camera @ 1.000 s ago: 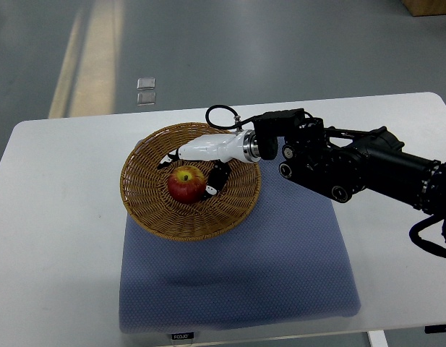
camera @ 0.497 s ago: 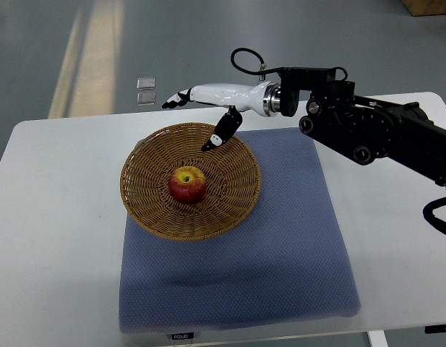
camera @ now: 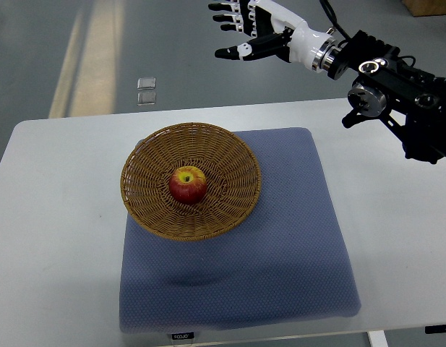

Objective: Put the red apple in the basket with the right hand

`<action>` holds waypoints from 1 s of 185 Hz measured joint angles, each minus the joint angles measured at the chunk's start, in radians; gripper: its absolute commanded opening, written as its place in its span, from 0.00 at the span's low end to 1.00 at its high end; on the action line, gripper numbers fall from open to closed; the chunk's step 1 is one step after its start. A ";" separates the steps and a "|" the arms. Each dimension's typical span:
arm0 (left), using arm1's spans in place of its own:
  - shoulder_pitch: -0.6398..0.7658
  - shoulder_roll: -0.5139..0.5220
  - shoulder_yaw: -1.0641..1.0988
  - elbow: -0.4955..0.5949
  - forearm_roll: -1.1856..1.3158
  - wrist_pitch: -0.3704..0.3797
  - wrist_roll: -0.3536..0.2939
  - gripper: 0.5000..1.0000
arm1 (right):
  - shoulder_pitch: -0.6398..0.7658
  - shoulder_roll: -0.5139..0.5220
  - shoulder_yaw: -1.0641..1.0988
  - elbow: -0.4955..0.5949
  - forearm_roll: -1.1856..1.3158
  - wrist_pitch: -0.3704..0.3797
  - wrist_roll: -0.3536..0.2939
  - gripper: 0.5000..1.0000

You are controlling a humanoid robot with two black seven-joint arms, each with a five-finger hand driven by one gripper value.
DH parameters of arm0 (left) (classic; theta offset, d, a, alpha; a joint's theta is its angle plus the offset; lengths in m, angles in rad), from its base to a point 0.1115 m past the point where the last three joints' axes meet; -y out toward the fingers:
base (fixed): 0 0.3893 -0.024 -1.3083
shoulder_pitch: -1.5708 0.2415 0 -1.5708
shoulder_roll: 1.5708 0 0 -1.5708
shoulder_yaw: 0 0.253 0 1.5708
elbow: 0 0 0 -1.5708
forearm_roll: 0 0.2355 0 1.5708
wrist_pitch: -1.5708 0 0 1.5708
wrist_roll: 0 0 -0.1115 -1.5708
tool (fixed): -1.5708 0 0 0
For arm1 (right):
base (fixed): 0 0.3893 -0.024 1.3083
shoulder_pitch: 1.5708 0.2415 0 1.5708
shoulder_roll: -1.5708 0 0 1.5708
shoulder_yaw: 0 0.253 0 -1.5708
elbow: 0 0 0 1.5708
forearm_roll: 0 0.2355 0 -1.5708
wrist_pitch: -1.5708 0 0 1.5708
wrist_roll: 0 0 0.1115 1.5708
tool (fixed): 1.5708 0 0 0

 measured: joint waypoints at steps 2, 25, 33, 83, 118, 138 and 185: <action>0.000 0.000 0.000 0.000 0.000 0.000 0.000 1.00 | -0.003 0.000 0.000 -0.002 0.016 -0.001 0.000 0.84; 0.000 0.000 0.000 0.000 0.000 0.000 0.000 1.00 | -0.043 0.006 0.008 -0.020 0.179 -0.034 0.000 0.85; 0.000 0.000 0.000 0.000 0.000 0.000 0.000 1.00 | -0.054 0.009 0.013 -0.026 0.225 -0.053 -0.001 0.85; 0.000 0.000 0.000 0.000 0.000 0.000 0.000 1.00 | -0.127 0.041 0.026 -0.049 0.536 -0.164 -0.001 0.85; 0.000 0.000 0.000 0.000 0.000 0.000 0.000 1.00 | -0.165 0.055 0.029 -0.093 0.724 -0.213 -0.011 0.85; 0.000 0.000 0.000 0.000 0.000 0.000 0.000 1.00 | -0.188 0.072 0.029 -0.131 0.785 -0.216 -0.028 0.85; 0.000 0.000 0.000 0.000 0.000 0.000 0.000 1.00 | -0.244 0.096 0.034 -0.188 0.817 -0.183 -0.032 0.85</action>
